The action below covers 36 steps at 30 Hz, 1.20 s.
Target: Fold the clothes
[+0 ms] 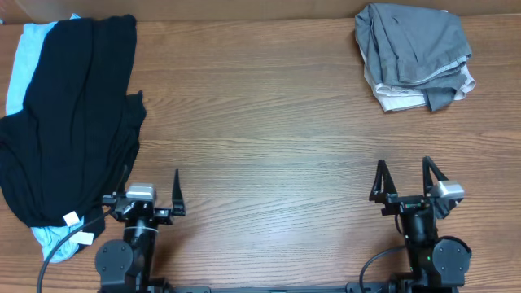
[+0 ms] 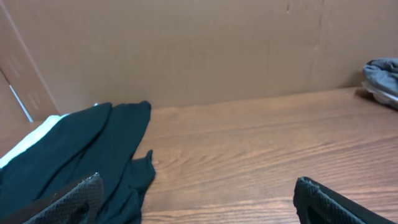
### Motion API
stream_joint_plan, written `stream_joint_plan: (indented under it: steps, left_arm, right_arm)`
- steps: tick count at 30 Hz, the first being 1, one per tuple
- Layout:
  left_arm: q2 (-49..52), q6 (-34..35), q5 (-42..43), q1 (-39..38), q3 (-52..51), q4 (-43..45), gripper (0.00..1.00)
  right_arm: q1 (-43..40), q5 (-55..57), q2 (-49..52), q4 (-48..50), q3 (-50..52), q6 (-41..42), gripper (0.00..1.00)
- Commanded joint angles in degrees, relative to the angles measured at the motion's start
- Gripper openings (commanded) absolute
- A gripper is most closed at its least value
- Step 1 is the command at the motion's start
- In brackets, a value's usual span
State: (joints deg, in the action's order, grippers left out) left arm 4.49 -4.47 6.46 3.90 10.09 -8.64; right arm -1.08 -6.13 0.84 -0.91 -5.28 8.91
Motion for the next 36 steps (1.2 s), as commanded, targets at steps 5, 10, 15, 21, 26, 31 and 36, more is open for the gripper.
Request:
stream_joint_plan:
  steps: [5, 10, 15, 21, 26, 31, 36]
  left_arm:
    - [11.8, 0.5, 3.3, 0.3, 9.2, -0.6, 1.00]
    - [23.5, 0.6, 7.7, 0.3, 18.2, -3.9, 1.00]
    - [35.6, 0.6, 11.2, 0.3, 30.7, -13.3, 1.00]
    - [49.0, 0.3, 17.9, 0.3, 46.0, -26.4, 1.00]
    - [58.5, -0.3, 19.1, 0.3, 56.0, -36.6, 1.00]
    - [64.6, -0.3, 18.9, 0.3, 58.5, -39.2, 1.00]
    - [68.1, -0.3, 18.7, 0.3, 58.5, -38.8, 1.00]
  right_arm:
    - [0.3, -1.6, 0.0, -6.7, -7.8, -0.5, 1.00]
    - [0.3, -3.1, 4.3, -12.3, -14.0, -3.4, 1.00]
    - [0.3, -3.2, 13.0, -17.2, -21.5, -3.4, 1.00]
    - [0.3, -7.1, 29.4, -23.6, -31.4, -3.4, 1.00]
    - [0.3, -11.9, 43.9, -29.0, -39.3, -3.4, 1.00]
    - [0.3, -16.9, 57.3, -31.1, -44.9, -3.4, 1.00]
    - [0.3, -24.6, 65.5, -27.6, -45.2, -2.7, 1.00]
